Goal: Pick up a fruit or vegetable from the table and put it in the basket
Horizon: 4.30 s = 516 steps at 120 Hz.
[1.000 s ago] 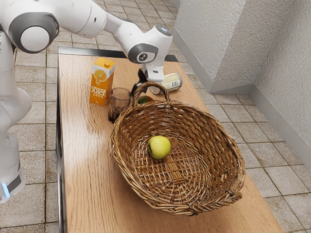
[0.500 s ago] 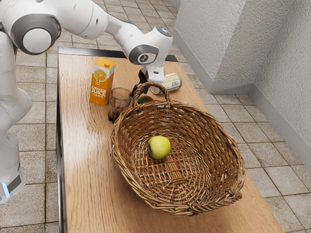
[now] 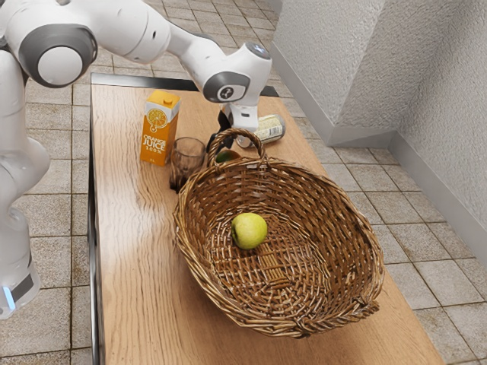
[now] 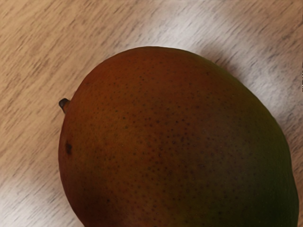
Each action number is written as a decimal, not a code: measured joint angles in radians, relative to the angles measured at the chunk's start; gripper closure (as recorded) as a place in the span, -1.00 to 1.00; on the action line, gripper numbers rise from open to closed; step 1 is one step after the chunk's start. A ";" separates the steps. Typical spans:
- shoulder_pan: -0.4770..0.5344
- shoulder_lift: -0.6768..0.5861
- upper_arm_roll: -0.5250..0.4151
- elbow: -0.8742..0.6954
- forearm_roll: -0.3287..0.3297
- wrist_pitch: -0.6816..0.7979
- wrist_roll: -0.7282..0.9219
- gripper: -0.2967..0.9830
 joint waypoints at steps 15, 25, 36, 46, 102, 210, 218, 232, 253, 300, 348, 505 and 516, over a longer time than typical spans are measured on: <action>-0.002 0.000 -0.001 0.000 0.000 0.000 0.002 -0.54; -0.003 0.000 -0.001 0.001 0.000 0.000 0.004 -0.54; -0.005 0.000 -0.001 0.001 0.000 0.000 0.005 -0.54; -0.006 0.000 -0.003 0.002 0.000 0.000 0.006 -0.54; -0.010 0.000 -0.015 0.010 0.001 0.000 0.010 -0.54; -0.025 0.000 -0.018 0.016 0.001 -0.001 0.020 -0.54; -0.025 0.000 -0.018 0.016 0.001 -0.001 0.021 -0.54; -0.025 0.000 -0.018 0.016 0.001 -0.001 0.022 -0.54; -0.025 0.000 -0.018 0.016 0.001 -0.001 0.024 -0.54; -0.033 0.000 -0.018 0.016 0.001 -0.001 0.027 -0.54; -0.032 0.008 -0.018 0.016 0.001 0.000 0.027 -0.54; -0.030 0.052 -0.017 0.017 -0.021 0.003 0.026 -0.14; -0.032 0.051 -0.017 0.025 -0.020 0.004 0.025 -0.10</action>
